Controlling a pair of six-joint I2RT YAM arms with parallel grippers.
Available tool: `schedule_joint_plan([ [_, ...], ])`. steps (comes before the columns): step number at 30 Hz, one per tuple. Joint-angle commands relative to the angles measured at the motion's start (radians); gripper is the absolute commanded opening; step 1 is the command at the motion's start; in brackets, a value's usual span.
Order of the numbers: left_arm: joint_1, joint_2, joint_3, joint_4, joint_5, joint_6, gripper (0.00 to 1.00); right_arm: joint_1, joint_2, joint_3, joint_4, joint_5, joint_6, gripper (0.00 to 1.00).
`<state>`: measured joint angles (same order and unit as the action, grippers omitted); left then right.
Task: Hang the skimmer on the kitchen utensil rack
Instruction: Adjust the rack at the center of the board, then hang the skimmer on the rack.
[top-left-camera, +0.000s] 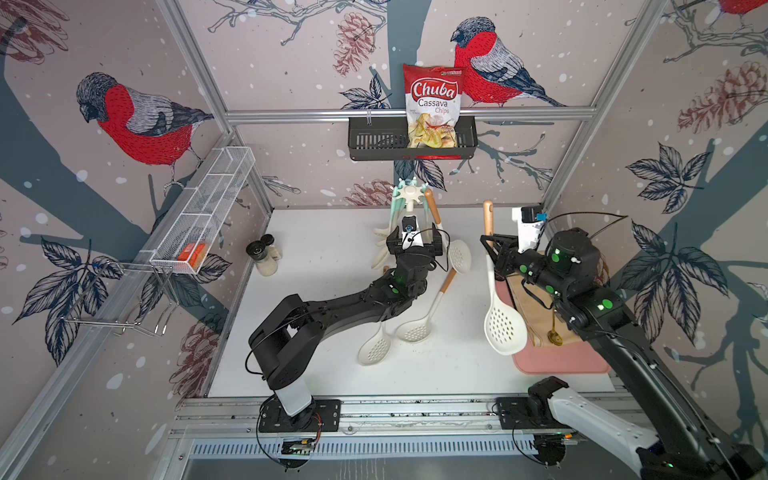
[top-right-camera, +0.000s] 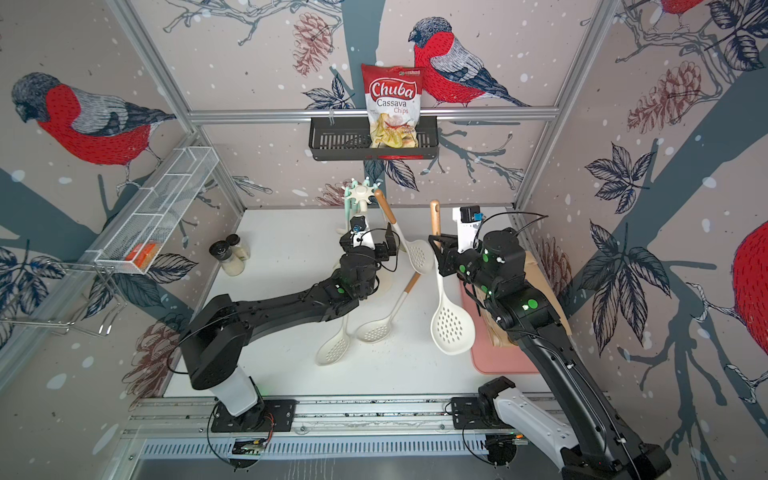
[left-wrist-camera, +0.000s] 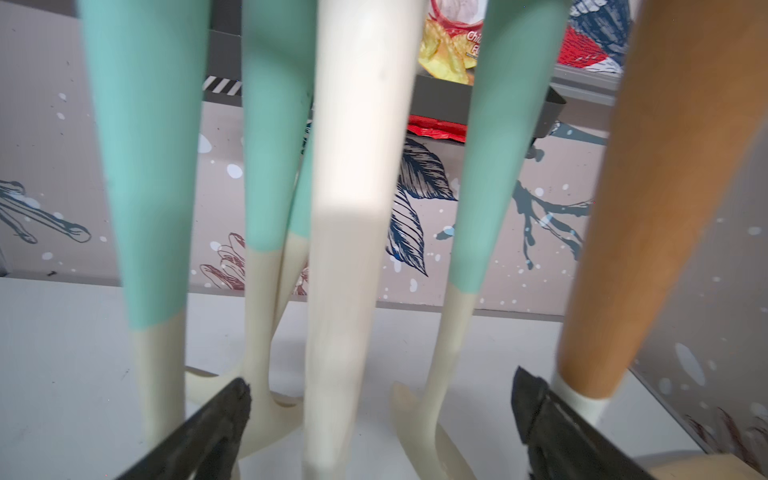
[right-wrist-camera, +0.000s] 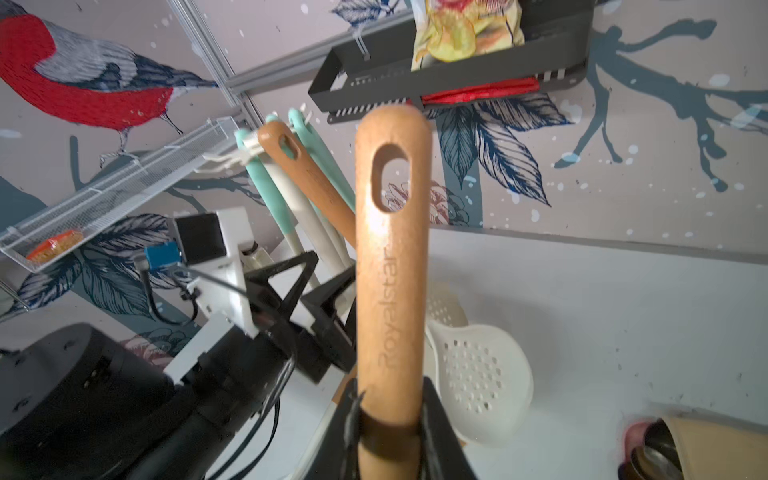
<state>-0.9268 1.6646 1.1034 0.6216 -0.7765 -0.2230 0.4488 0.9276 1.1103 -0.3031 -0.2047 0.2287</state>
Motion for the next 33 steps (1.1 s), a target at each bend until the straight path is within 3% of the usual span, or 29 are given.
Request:
schedule_joint_plan([
  [1, -0.021, -0.090, -0.060, -0.053, 0.130, -0.055, 1.00, 0.008, 0.039, 0.050, 0.090, -0.013, -0.037, 0.00],
  [8, -0.024, -0.384, -0.229, -0.288, 0.361, -0.154, 1.00, 0.220, 0.143, 0.100, 0.074, 0.160, -0.121, 0.00],
  [14, 0.027, -0.539, -0.234, -0.511, 0.503, -0.197, 1.00, 0.261, 0.219, 0.114, 0.123, 0.148, -0.152, 0.00],
  [20, 0.149, -0.597, -0.212, -0.576, 0.747, -0.259, 0.99, 0.271, 0.281, 0.149, 0.121, 0.138, -0.181, 0.00],
  [33, 0.230, -0.602, -0.177, -0.579, 0.849, -0.258, 1.00, 0.283, 0.320, 0.182, 0.122, 0.097, -0.203, 0.00],
])
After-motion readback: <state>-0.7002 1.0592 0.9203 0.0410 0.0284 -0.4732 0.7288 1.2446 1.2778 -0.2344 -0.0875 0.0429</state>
